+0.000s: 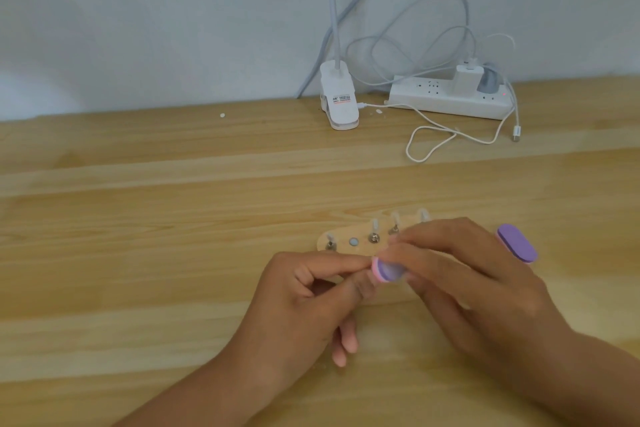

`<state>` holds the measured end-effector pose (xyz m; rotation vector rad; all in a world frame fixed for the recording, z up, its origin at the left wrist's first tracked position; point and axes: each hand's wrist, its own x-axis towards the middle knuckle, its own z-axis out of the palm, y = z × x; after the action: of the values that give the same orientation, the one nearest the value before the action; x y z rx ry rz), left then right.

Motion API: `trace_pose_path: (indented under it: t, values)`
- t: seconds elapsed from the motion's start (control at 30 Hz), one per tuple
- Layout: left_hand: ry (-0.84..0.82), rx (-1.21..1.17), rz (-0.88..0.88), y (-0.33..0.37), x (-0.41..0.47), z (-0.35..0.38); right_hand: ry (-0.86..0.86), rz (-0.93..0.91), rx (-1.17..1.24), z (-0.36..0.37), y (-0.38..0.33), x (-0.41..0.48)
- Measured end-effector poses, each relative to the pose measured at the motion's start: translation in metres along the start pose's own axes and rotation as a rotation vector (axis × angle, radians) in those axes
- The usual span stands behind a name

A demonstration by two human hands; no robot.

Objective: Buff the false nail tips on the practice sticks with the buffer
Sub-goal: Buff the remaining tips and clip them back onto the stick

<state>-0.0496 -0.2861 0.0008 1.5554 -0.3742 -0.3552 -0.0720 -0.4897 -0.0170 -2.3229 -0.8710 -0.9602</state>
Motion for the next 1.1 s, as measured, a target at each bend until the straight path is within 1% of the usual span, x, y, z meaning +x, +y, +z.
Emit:
trace_pose_path:
  t: [0.07, 0.17, 0.27, 0.3, 0.37, 0.43, 0.53, 0.6, 0.67, 0.83, 0.97, 1.1]
  values:
    - [-0.017, -0.032, -0.001, 0.001, 0.0, -0.001, 0.031, 0.009, 0.021, 0.002, -0.005, 0.0]
    - [-0.038, -0.022, 0.008, 0.001, 0.0, -0.001, 0.014, -0.033, 0.014, 0.004, -0.01, -0.002]
    - [-0.009, -0.017, 0.002, 0.0, 0.0, 0.0, 0.006, 0.04, -0.003, -0.002, -0.002, 0.004]
    - [-0.012, -0.024, 0.0, 0.001, 0.0, 0.0, 0.02, 0.037, 0.008, -0.001, -0.003, 0.003]
    - [-0.022, -0.045, 0.006, 0.002, -0.001, 0.001, 0.032, -0.024, 0.033, 0.004, -0.012, -0.001]
    - [-0.027, -0.04, 0.005, 0.001, -0.001, 0.001, 0.006, -0.046, 0.031, 0.003, -0.012, -0.003]
    - [-0.019, -0.061, -0.015, 0.002, -0.001, 0.0, 0.016, 0.084, -0.006, -0.005, 0.004, 0.002]
    - [-0.052, -0.092, -0.017, 0.003, -0.001, 0.001, 0.077, 0.163, -0.001, -0.008, 0.008, 0.006]
    - [-0.069, -0.09, -0.013, 0.003, -0.001, 0.0, 0.115, 0.183, 0.042, -0.007, 0.003, 0.008]
    - [-0.129, -0.046, 0.006, 0.004, -0.002, 0.0, 0.062, 0.029, 0.098, -0.002, -0.008, 0.004]
    - [-0.154, -0.05, -0.015, 0.004, -0.002, 0.0, 0.077, 0.025, 0.104, -0.002, -0.001, 0.004]
    - [-0.187, -0.053, -0.03, 0.004, -0.001, 0.0, 0.058, -0.035, 0.093, 0.002, -0.001, -0.001]
